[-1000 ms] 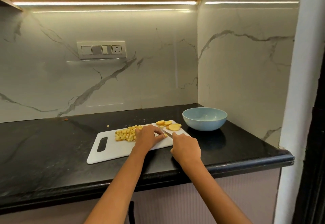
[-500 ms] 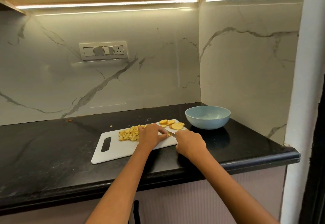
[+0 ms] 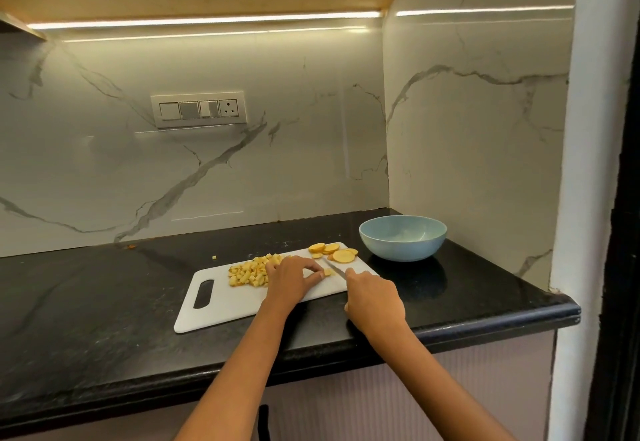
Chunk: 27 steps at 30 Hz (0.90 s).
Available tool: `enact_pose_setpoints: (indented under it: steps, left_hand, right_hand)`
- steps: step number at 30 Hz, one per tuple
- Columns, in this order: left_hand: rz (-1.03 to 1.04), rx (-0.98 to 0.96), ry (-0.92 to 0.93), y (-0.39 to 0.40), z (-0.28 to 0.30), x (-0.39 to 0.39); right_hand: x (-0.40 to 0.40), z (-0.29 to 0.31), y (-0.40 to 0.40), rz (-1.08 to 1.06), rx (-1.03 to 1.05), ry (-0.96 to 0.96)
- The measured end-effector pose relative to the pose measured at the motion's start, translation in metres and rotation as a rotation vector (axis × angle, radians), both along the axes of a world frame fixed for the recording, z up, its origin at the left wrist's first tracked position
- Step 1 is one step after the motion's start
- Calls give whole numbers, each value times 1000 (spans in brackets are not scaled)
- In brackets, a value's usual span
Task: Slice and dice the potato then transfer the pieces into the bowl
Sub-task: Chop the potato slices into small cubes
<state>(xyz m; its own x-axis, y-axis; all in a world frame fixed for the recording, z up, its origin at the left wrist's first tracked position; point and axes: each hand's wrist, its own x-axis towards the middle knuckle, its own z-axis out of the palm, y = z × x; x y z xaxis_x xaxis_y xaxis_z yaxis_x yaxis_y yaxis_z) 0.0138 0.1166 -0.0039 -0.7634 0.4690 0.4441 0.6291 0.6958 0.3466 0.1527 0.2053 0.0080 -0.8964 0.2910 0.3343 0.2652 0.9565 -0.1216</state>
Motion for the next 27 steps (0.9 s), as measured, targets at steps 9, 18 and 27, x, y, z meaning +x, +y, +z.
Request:
enact_pose_setpoints:
  steps: [9, 18, 27]
  left_hand:
    - [15, 69, 38, -1, -3, -1]
    - [21, 44, 81, 0, -1, 3]
    - [-3, 14, 21, -2, 6, 2]
  right_hand:
    - [4, 1, 3, 17, -54, 0]
    - [2, 3, 3, 42, 15, -46]
    - [-7, 12, -3, 48, 26, -93]
